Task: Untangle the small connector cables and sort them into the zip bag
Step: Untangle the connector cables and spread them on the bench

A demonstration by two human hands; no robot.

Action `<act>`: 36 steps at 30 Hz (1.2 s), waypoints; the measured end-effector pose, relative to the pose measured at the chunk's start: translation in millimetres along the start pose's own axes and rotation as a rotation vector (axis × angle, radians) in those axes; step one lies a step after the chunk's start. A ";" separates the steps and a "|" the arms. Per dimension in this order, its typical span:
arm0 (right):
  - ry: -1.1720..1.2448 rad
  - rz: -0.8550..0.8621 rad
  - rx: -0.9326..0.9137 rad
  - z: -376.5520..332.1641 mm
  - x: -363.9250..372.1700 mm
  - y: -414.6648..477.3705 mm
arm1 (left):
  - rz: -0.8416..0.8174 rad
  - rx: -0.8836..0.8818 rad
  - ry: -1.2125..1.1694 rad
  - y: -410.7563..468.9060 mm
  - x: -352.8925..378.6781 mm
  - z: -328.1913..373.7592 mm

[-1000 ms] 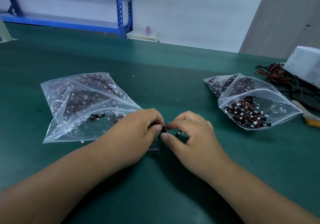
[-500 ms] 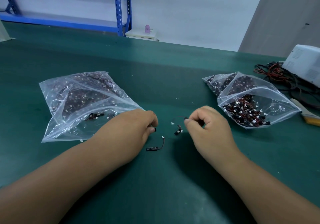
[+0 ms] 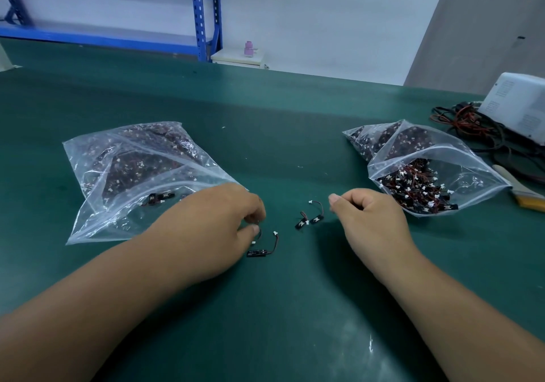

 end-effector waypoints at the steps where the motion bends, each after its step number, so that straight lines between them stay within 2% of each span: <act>1: -0.002 -0.002 -0.009 -1.0 0.0 -0.2 | -0.048 0.029 -0.007 -0.9 -0.1 0.7; 5: -0.057 -0.006 -0.133 -10.6 0.4 -5.3 | -0.256 0.136 0.025 -4.1 7.0 5.9; 9: -0.219 -0.060 -0.370 -21.1 5.8 -15.7 | -0.298 0.188 0.174 -4.8 11.6 9.9; 12: -0.362 -0.132 -0.434 -23.1 10.5 -17.2 | -0.272 0.172 0.255 -4.3 15.0 8.3; 15: -0.404 -0.178 -0.432 -21.8 12.0 -16.9 | -0.246 0.120 0.282 -4.3 20.2 2.2; 20: -0.333 -0.216 -0.447 -24.0 10.1 -18.7 | -0.250 0.074 0.246 -0.5 17.2 1.3; 25: -0.275 -0.250 -0.497 -26.9 6.2 -27.1 | -0.112 0.059 0.257 -3.9 -13.4 -0.1; 29: -0.272 -0.290 -0.546 -33.3 6.8 -35.0 | -0.185 -0.083 0.326 -9.5 -25.2 -6.4; 32: -0.300 -0.254 -0.556 -36.3 2.8 -36.5 | -0.243 -0.175 0.389 -10.3 -23.6 -7.2; 36: -0.480 -0.268 -0.690 -45.4 5.3 -49.6 | -0.205 -0.226 0.477 -13.1 -28.7 -9.0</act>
Point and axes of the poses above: each hand's wrist, its own y-axis towards the middle knuckle, its own x-axis out of the palm, z = x × y, the point moved 3 cm from there along y, towards the middle knuckle, and after that the axes turned 13 degrees about -y, right-handed, at the moved point
